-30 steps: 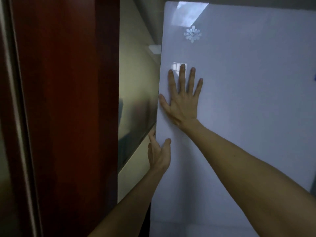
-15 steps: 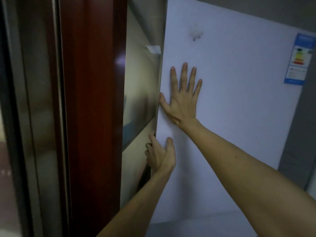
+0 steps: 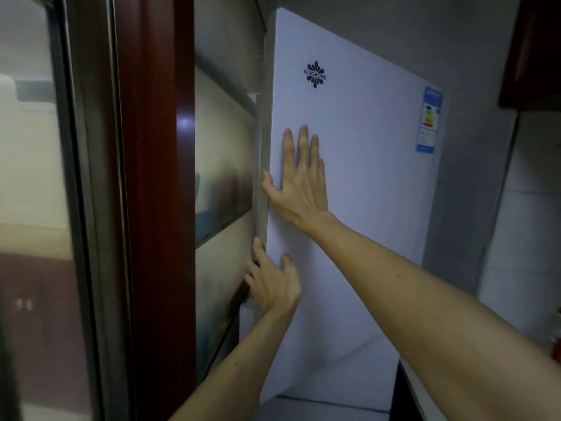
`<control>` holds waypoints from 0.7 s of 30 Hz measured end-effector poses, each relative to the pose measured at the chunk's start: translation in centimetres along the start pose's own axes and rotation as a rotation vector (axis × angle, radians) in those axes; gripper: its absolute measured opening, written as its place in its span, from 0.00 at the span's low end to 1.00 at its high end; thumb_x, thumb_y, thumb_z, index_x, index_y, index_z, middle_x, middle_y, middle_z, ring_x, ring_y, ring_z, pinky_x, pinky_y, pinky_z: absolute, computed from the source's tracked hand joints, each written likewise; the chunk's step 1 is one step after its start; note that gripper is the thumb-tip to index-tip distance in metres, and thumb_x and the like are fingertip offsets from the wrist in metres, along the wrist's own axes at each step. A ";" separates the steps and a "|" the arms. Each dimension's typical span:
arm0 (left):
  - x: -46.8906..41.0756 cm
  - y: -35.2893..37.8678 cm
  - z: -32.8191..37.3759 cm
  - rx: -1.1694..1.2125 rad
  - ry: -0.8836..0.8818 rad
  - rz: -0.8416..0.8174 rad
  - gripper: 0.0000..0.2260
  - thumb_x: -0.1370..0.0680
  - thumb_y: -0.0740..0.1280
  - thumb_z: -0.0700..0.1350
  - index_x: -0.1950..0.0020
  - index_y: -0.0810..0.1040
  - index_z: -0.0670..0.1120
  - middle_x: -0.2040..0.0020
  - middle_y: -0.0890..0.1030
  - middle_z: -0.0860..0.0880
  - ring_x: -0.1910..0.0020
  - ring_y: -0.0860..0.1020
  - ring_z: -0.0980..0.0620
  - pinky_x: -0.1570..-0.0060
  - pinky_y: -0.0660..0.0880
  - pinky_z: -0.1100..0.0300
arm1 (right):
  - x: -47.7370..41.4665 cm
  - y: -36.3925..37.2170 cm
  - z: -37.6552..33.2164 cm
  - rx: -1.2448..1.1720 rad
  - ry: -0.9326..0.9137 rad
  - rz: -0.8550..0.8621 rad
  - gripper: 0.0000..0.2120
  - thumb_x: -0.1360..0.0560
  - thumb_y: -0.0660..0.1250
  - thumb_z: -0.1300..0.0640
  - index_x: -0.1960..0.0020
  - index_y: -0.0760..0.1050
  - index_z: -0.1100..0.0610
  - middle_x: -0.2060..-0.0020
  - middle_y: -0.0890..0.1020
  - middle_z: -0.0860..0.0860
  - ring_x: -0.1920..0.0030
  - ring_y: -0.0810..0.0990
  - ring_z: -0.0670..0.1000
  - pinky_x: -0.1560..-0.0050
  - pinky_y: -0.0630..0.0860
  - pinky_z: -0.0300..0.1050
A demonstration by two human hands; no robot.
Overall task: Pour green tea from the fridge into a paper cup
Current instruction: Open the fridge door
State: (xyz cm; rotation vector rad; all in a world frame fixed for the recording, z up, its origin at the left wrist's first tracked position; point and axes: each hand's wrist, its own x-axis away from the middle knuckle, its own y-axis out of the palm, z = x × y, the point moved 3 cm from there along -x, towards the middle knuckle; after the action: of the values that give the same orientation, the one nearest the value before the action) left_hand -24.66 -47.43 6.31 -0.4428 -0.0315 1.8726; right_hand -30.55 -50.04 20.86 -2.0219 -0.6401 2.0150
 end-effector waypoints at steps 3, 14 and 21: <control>3.3 -0.4 0.8 -0.019 0.022 -0.038 0.33 0.21 0.62 0.52 0.21 0.49 0.51 0.28 0.64 0.40 0.32 0.65 0.39 0.35 0.64 0.45 | 1.8 -2.9 -0.1 -0.054 0.041 -0.003 0.41 0.23 0.56 0.41 0.20 0.41 0.57 0.21 0.42 0.59 0.21 0.43 0.62 0.25 0.56 0.66; 14.4 -1.7 3.4 -0.020 0.209 -0.163 0.34 0.27 0.67 0.51 0.25 0.53 0.57 0.38 0.67 0.43 0.39 0.68 0.42 0.48 0.71 0.48 | 6.9 -13.2 1.0 -0.081 0.187 0.064 0.37 0.20 0.59 0.52 0.21 0.42 0.65 0.22 0.47 0.64 0.22 0.49 0.62 0.24 0.58 0.58; 18.6 -1.5 4.9 0.131 0.263 -0.263 0.30 0.26 0.66 0.50 0.26 0.58 0.58 0.39 0.68 0.45 0.42 0.72 0.41 0.48 0.71 0.50 | 9.4 -18.9 4.2 -0.092 0.210 0.123 0.34 0.21 0.61 0.60 0.23 0.49 0.69 0.25 0.57 0.65 0.25 0.61 0.62 0.27 0.60 0.50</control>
State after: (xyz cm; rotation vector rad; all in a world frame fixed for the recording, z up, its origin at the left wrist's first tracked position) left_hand -29.93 -28.88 5.88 -0.5625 0.1996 1.5369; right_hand -37.89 -29.78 20.69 -2.3397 -0.5876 1.8315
